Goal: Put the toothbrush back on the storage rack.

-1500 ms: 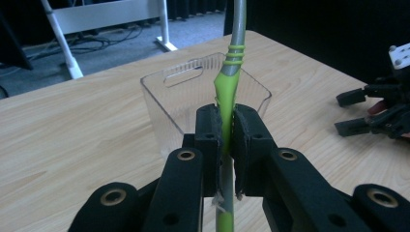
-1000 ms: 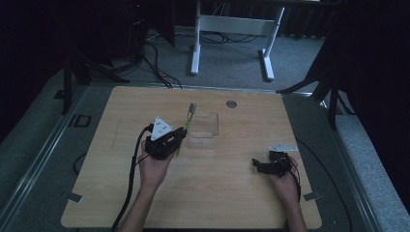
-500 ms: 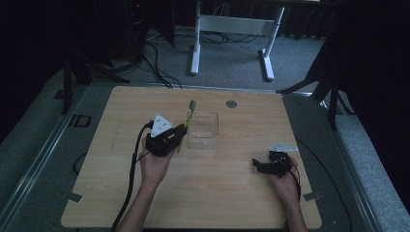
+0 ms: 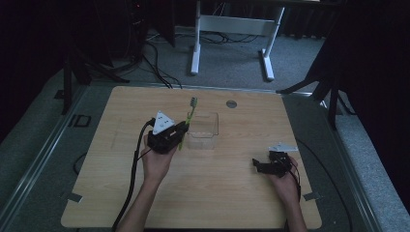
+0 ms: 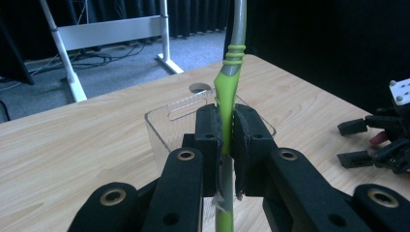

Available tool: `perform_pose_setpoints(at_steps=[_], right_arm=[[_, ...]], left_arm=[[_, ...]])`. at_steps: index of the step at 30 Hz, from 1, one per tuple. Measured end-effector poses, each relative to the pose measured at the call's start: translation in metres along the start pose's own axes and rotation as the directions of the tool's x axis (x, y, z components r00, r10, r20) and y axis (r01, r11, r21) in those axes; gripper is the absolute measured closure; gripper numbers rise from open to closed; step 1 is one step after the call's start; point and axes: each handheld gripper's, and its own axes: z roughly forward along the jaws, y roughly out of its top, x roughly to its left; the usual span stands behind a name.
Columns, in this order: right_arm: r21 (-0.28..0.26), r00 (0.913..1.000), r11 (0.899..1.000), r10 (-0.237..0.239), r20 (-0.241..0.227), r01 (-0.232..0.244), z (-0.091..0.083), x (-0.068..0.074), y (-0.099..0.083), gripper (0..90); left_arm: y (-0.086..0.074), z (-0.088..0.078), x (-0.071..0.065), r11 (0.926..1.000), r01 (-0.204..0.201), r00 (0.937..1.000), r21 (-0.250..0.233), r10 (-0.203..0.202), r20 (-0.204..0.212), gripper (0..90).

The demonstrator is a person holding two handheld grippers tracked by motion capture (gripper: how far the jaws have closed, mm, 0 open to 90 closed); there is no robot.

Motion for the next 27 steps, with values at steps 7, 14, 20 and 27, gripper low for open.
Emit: perform_pose_setpoints(at_steps=[7,14,20,27], right_arm=[[0.0,1.0,1.0,0.0,0.0,0.0,0.0,0.0,0.0,14.8],[0.0,1.0,1.0,0.0,0.0,0.0,0.0,0.0,0.0,14.8],[0.0,1.0,1.0,0.001,0.0,-0.001,0.0,0.0,0.0,14.8],[0.0,1.0,1.0,0.001,0.0,-0.001,0.0,0.0,0.0,14.8]], left_arm=[[0.001,0.004,-0.001,0.9999,0.012,0.9999,-0.009,-0.012,0.004,81.6],[0.001,0.008,-0.002,0.9995,0.021,0.9998,-0.025,-0.021,0.007,81.5],[0.003,0.009,0.001,0.9987,0.034,0.9994,-0.037,-0.034,0.008,81.6],[0.005,0.012,0.002,0.9981,0.042,0.9991,-0.045,-0.041,0.013,81.5]])
